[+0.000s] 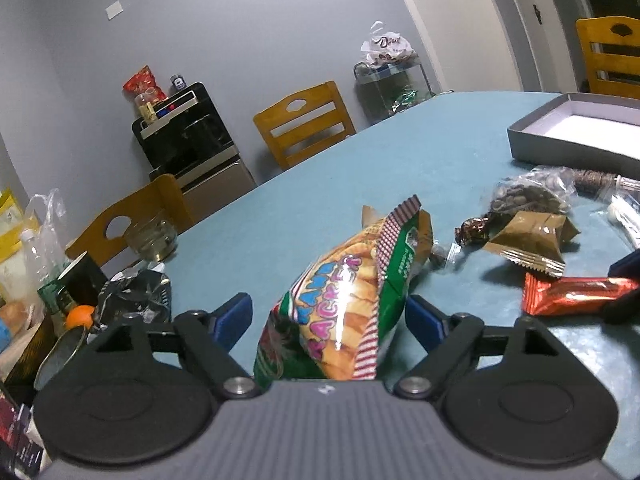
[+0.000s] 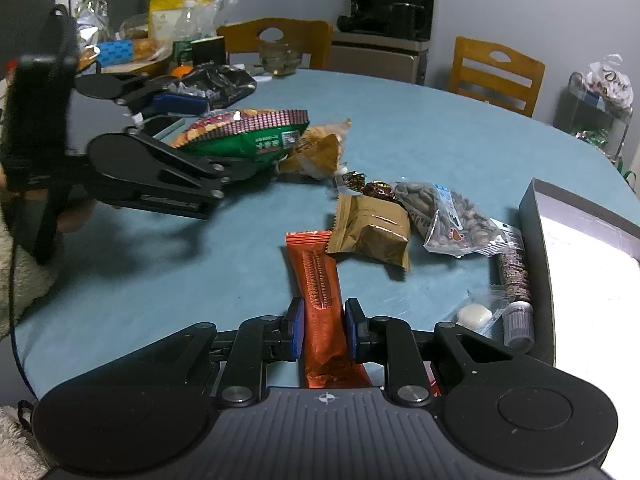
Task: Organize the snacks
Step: 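Carry the cracker bag and chocolate bar over the grey box with both tools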
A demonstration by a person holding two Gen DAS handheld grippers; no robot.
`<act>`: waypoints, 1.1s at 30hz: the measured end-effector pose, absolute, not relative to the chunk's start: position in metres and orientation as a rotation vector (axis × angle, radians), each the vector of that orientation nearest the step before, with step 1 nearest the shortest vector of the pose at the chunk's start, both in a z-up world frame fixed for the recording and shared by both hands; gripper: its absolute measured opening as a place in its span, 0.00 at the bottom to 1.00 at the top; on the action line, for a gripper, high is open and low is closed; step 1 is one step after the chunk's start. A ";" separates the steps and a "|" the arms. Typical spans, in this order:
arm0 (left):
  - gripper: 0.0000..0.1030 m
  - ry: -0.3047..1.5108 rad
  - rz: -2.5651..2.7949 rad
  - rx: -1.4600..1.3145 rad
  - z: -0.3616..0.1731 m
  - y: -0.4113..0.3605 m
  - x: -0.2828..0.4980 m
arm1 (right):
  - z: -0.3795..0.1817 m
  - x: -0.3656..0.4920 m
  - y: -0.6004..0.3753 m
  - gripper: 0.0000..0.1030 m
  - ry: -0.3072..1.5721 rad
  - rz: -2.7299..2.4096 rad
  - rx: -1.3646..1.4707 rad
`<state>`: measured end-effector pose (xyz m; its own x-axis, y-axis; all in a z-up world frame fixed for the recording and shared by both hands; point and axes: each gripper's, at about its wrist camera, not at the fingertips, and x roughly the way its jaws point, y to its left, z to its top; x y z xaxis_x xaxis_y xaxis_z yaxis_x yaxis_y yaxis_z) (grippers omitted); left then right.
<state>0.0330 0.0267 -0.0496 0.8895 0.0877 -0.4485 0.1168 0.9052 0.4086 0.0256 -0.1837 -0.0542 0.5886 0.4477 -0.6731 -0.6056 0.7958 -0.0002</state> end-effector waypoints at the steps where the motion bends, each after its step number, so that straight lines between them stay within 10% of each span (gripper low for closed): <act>1: 0.70 0.486 -0.022 0.429 -0.051 0.027 0.034 | -0.054 0.025 -0.184 0.22 0.709 0.620 -0.238; 13: 0.45 0.438 -0.028 0.313 -0.035 0.038 0.017 | -0.043 0.014 -0.195 0.22 0.664 0.644 -0.198; 33: 0.37 0.293 -0.015 0.309 0.013 0.018 -0.017 | -0.007 0.003 -0.246 0.22 0.548 0.585 -0.064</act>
<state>-0.0172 0.0181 0.0129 0.9575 0.0304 -0.2867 0.0587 0.9530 0.2972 0.0029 -0.2459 -0.0071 0.6959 0.5074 -0.5083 -0.5405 0.8360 0.0946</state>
